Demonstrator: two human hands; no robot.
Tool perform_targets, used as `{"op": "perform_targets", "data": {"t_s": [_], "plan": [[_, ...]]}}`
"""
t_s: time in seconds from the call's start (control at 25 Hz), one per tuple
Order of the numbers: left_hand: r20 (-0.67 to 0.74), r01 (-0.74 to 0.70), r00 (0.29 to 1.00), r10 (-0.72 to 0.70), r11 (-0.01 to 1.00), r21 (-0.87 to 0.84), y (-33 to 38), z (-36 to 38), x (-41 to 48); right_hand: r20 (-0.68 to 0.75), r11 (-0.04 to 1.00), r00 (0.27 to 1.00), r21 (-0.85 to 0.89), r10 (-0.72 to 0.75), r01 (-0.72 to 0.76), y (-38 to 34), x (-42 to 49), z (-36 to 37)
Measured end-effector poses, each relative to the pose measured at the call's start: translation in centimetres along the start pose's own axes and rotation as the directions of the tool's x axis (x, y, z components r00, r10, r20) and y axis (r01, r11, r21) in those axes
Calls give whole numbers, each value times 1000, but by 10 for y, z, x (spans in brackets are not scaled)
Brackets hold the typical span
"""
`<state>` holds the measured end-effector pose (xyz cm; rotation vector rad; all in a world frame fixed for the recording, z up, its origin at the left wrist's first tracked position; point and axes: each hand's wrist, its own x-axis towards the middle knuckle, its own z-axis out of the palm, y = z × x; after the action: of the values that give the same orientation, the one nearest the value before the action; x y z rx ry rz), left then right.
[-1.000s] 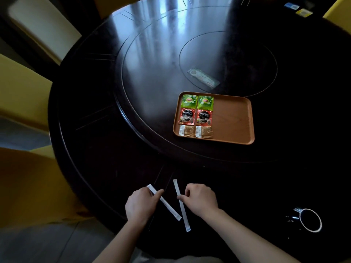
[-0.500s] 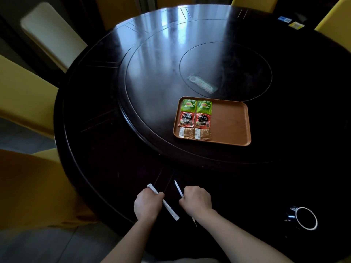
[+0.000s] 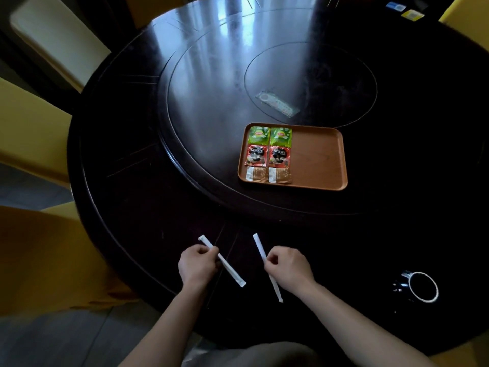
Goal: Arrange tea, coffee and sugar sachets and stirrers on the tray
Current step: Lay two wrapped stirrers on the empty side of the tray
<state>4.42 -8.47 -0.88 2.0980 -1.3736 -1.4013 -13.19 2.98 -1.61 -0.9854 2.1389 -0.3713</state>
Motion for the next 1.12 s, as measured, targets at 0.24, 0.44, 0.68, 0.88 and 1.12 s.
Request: {"op": "perform_targets", "data": {"t_s": [0.24,0.44,0.68,0.88,1.12], "plan": [[36,-118,992,123,986,-118,46,21,-7,-124,993,992,112,-23,37,0,8,-34],[131,-322,935,331,943,-84,92,52,-8,-299,982,954,181,1,56,1,22,-81],[236,-470,849,472,880,-67,147,91,18,-427,980,901,197,74,13,14,59,-149],[303,-618,751,587,786,9,204,132,29,-449,970,884,243,128,-17,24,94,-183],[355,-654,727,588,750,99,250,200,54,-426,946,879,316,215,-78,31,149,-209]]}}
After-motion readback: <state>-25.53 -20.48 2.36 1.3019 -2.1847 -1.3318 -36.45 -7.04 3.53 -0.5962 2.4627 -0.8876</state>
